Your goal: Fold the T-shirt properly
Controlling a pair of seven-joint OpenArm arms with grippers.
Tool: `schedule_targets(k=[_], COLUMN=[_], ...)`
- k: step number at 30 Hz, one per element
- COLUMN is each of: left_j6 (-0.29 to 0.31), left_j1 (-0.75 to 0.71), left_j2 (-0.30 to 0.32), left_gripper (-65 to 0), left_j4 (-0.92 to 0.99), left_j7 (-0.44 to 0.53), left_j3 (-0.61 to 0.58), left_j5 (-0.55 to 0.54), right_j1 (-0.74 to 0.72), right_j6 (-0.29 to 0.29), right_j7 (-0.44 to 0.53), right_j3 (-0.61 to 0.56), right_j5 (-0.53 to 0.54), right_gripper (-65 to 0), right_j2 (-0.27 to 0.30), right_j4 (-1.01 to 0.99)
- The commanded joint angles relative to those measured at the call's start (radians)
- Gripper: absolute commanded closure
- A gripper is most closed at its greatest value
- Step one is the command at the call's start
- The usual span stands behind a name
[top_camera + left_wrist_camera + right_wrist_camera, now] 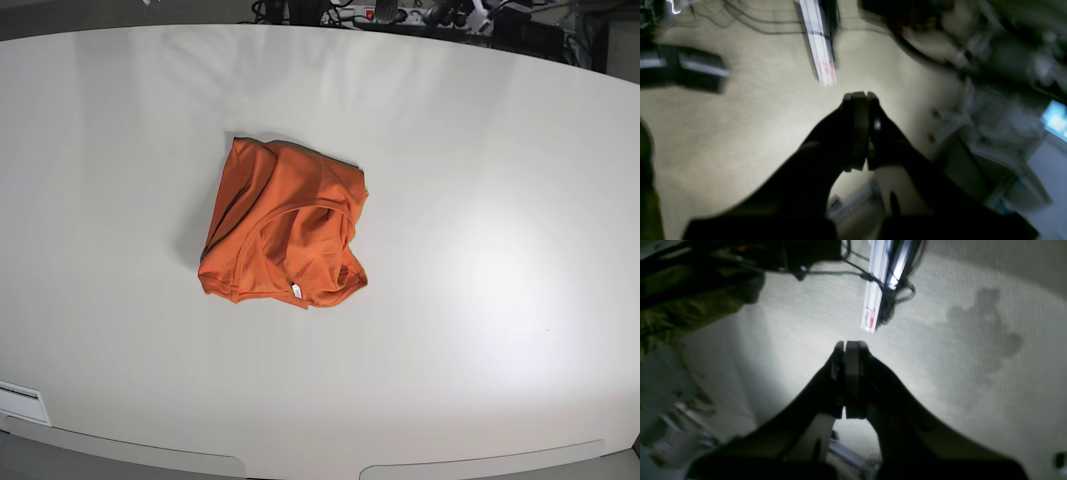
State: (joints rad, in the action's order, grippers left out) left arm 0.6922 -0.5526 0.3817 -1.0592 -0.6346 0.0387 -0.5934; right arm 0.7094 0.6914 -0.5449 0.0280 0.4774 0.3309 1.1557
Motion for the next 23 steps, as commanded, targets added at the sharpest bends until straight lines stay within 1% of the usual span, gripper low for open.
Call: schedule_targets(k=[1,3,4,6,7,9,10,11,13,15,16,17,19,23], left_j6=[0.006,0.006,-0.010,-0.106,-0.164,-0.275,-0.320,-0.360,-0.426,-0.485,-0.501,-0.515,-0.518,-0.517], left_j1=[0.028,0.106,0.142,0.205,0.232,0.270,0.284,0.295,0.310,0.312,0.312,0.315,0.317,0.317], left_j2=[-0.010,-0.051,-0.071,-0.111,-0.130,-0.164,-0.177,-0.188,-0.202,-0.208,-0.208,-0.208,-0.208,-0.210], left_gripper=[0.0,0.0,0.0,0.0,0.0,0.0,0.0,0.0,0.0,0.0,0.0,0.0,0.0,0.0], left_j4=[0.045,0.167,0.227,0.341,0.395,0.485,0.521,0.549,0.580,0.584,0.584,0.583,0.582,0.581], left_j7=[0.045,0.149,0.203,0.325,0.394,0.540,0.601,0.634,0.646,0.645,0.647,0.647,0.645,0.645], left_j3=[-0.011,-0.033,-0.045,-0.076,-0.097,-0.151,-0.184,-0.221,-0.295,-0.360,-0.389,-0.415,-0.452,-0.476], left_j5=[0.032,0.122,0.167,0.261,0.299,0.342,0.357,0.357,0.347,0.301,0.272,0.243,0.213,0.209], right_j1=[-0.031,-0.114,-0.150,-0.214,-0.243,-0.293,-0.314,-0.332,-0.352,-0.359,-0.360,-0.360,-0.359,-0.354], right_j6=[-0.013,-0.058,-0.083,-0.128,-0.148,-0.185,-0.203,-0.226,-0.277,-0.319,-0.338,-0.341,-0.341,-0.334], right_j7=[0.032,0.089,0.122,0.193,0.227,0.278,0.284,0.283,0.283,0.288,0.297,0.310,0.309,0.306], right_j3=[-0.020,-0.065,-0.084,-0.120,-0.138,-0.176,-0.196,-0.214,-0.248,-0.272,-0.276,-0.277,-0.277,-0.277], right_j5=[-0.014,-0.066,-0.095,-0.159,-0.195,-0.260,-0.294,-0.321,-0.356,-0.354,-0.351,-0.351,-0.352,-0.352], right_gripper=[0.0,0.0,0.0,0.0,0.0,0.0,0.0,0.0,0.0,0.0,0.0,0.0,0.0,0.0], right_j2=[0.006,-0.012,-0.025,-0.057,-0.074,-0.111,-0.130,-0.146,-0.169,-0.183,-0.189,-0.198,-0.214,-0.241], right_j4=[-0.034,-0.123,-0.163,-0.238,-0.271,-0.327,-0.350,-0.365,-0.378,-0.377,-0.377,-0.377,-0.377,-0.377])
